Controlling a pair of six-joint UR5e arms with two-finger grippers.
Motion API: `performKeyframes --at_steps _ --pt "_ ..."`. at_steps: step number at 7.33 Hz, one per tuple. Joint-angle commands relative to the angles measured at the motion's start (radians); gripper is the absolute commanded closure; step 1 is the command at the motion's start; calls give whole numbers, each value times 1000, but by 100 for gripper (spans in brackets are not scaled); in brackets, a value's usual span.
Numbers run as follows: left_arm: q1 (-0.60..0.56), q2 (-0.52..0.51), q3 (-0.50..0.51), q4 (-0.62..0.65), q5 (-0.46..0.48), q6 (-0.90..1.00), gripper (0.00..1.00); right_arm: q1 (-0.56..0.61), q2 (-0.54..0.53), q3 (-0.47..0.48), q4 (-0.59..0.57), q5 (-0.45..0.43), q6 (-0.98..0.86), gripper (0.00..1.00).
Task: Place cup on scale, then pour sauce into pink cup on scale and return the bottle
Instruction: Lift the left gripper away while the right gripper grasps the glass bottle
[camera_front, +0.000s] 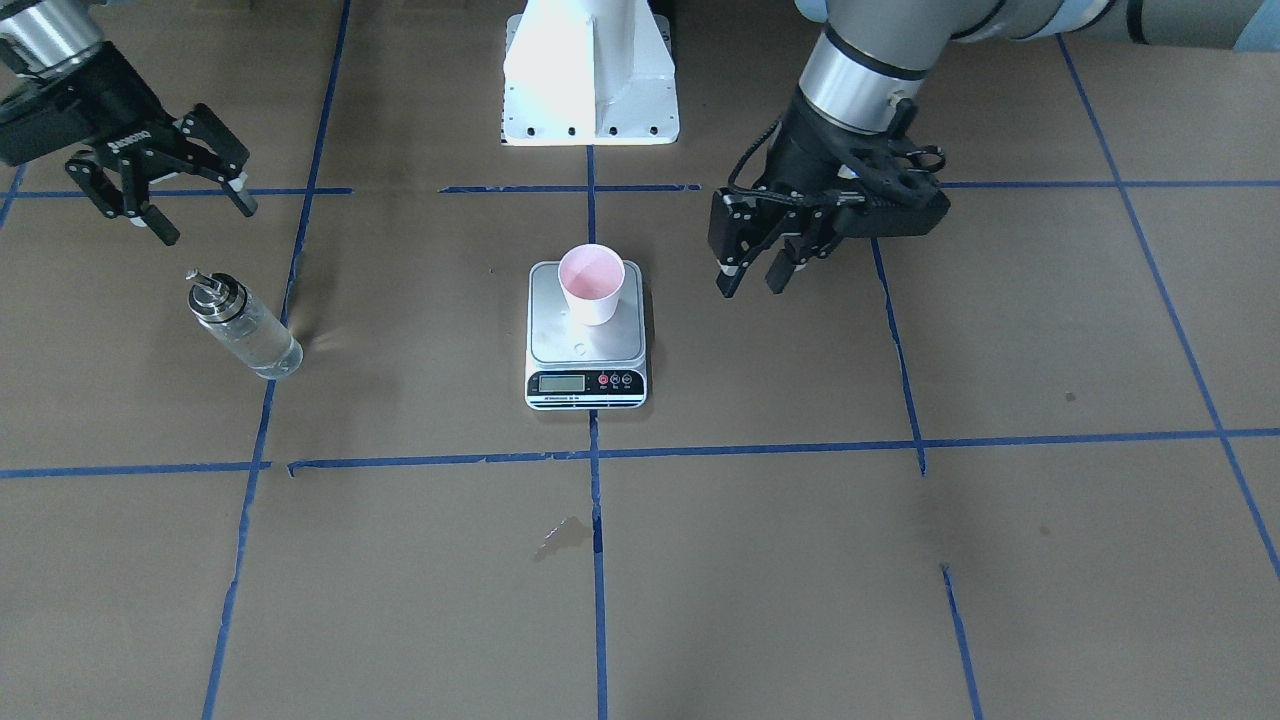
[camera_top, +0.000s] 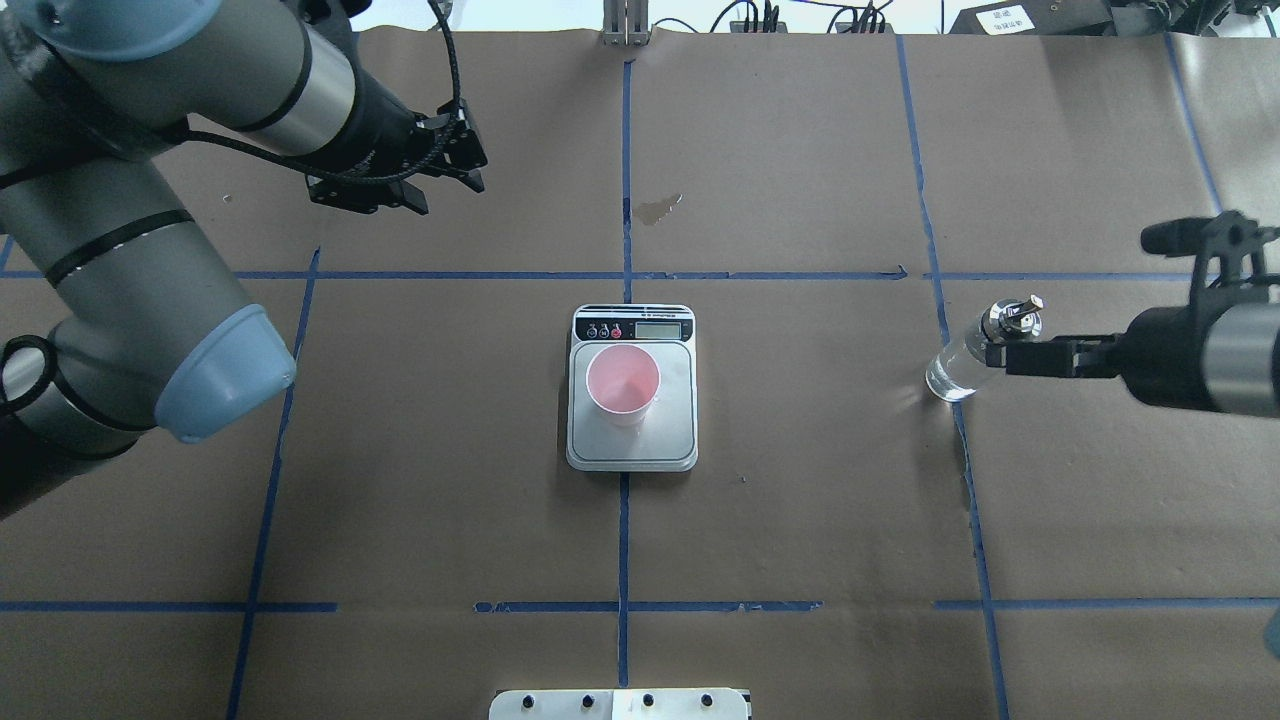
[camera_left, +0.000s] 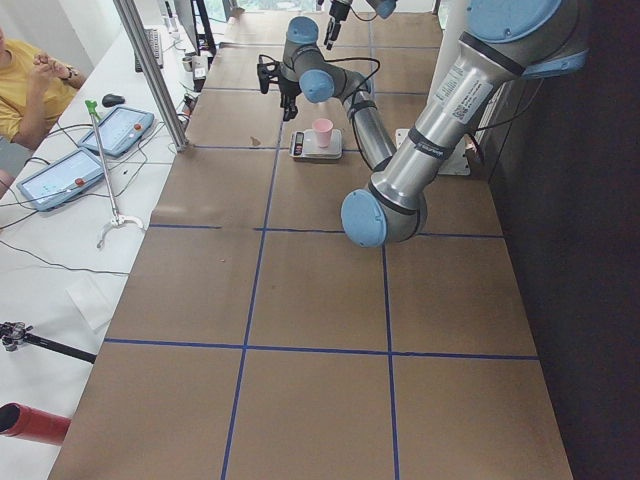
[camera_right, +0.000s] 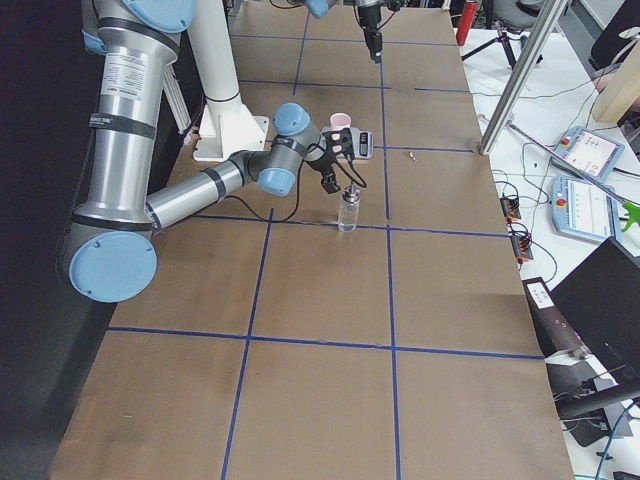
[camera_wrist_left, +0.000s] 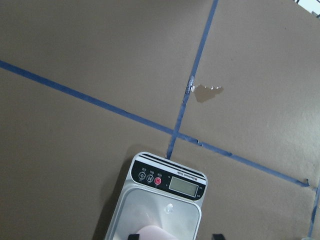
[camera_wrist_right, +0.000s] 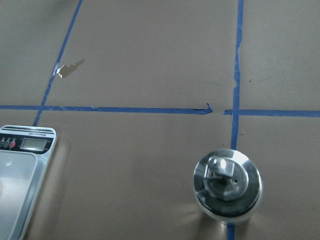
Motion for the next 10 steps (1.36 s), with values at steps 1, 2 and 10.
performKeyframes --at_steps 1,2,10 --pt "-32 27 -3 -1 0 115 40 -333 -72 -4 -3 -527 58 0" --pt "-37 70 -12 -5 0 203 39 -380 -77 -35 -3 -617 99 0" --pt "-263 237 -15 -1 0 724 38 -482 46 -253 11 -1064 191 0"
